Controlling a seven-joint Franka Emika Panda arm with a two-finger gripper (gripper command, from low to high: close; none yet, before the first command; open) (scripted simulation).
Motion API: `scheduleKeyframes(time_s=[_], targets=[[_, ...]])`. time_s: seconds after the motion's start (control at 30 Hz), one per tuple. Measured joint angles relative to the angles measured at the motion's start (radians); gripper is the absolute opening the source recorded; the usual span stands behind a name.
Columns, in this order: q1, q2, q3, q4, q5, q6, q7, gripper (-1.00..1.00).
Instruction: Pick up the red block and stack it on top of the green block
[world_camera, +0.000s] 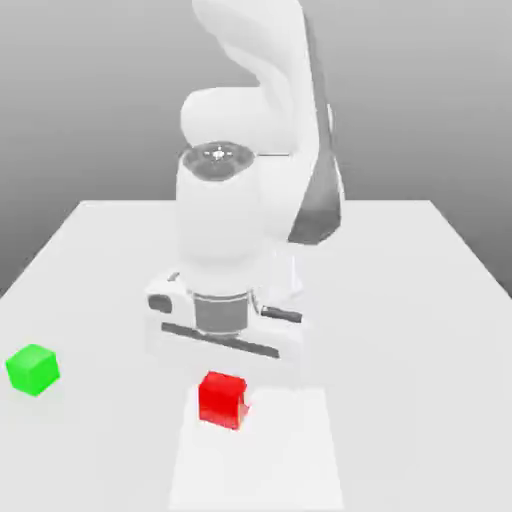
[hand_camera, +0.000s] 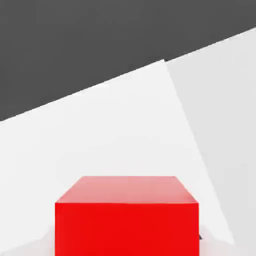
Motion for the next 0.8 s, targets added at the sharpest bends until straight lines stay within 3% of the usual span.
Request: scheduleKeyframes(time_s=[0.33, 0.53, 0.57, 0.8], targets=[[-0.395, -0.038, -0.190, 0.044, 0.009, -0.081, 0.327, -1.00], [-0.459, 0.123, -0.150, 0.059, 0.111, 0.060, 0.301, -1.00], [-0.465, 0.146, -0.141, 0.060, 0.125, 0.081, 0.291, 1.00], [-0.466, 0.145, -0.141, 0.060, 0.124, 0.079, 0.292, 1.00]])
